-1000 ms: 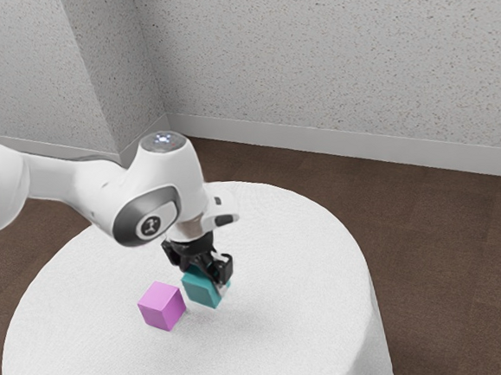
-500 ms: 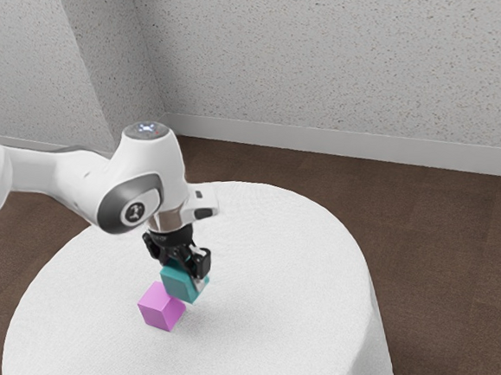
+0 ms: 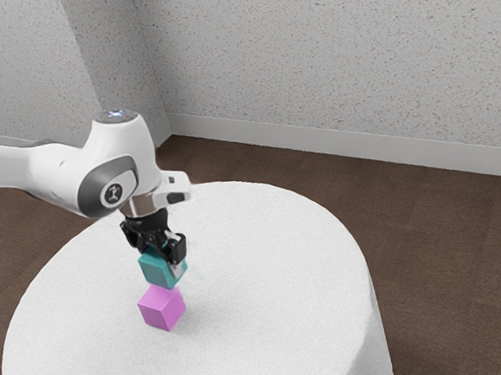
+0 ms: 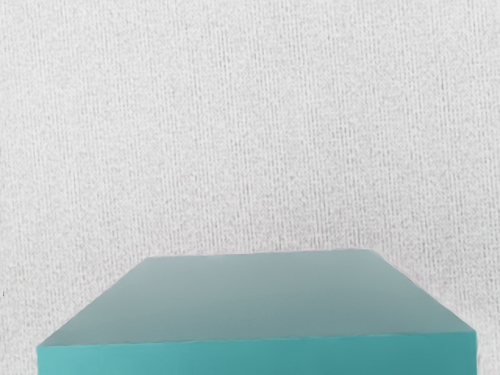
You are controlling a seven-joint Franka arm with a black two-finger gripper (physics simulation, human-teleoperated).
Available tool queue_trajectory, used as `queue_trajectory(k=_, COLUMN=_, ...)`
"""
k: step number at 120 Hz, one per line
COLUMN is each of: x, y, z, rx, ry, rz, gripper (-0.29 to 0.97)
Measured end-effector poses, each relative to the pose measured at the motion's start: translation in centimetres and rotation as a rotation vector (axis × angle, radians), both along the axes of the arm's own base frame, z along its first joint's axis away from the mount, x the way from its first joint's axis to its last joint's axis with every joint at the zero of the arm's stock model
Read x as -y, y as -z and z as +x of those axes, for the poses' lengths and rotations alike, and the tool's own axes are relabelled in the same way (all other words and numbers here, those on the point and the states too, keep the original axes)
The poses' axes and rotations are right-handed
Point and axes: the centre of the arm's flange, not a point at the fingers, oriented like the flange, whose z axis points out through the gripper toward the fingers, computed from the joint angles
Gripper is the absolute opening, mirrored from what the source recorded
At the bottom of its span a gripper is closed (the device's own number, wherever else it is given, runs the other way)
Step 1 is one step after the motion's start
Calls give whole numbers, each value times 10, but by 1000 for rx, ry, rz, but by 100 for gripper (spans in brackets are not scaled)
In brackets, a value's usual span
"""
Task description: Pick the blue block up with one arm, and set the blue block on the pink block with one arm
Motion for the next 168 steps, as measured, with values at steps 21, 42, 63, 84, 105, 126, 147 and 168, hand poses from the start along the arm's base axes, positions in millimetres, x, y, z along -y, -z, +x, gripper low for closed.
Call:
queue_trajectory(k=21, x=-32, y=0, z=0, rx=0, ry=-45, rz=-11, gripper=36)
queue_trajectory(k=42, x=-60, y=0, z=-1, rx=3, ry=-93, rz=-11, gripper=36)
queue_trajectory(k=63, x=-78, y=-11, z=26, rx=41, ry=-121, rz=15, gripper=36)
queue_trajectory(k=84, x=58, y=-14, z=35, rx=54, ry=131, rz=16, gripper=36)
queue_trajectory(k=105, x=43, y=-15, z=37, rx=56, ry=106, rz=17, gripper=36)
queue_trajectory(k=126, x=39, y=-15, z=34, rx=54, ry=101, rz=12, gripper=36)
queue_trajectory(k=147, x=36, y=-11, z=15, rx=37, ry=100, rz=-4, gripper=36)
queue_trajectory(k=168, x=31, y=-4, z=0, rx=21, ry=94, rz=-11, gripper=36)
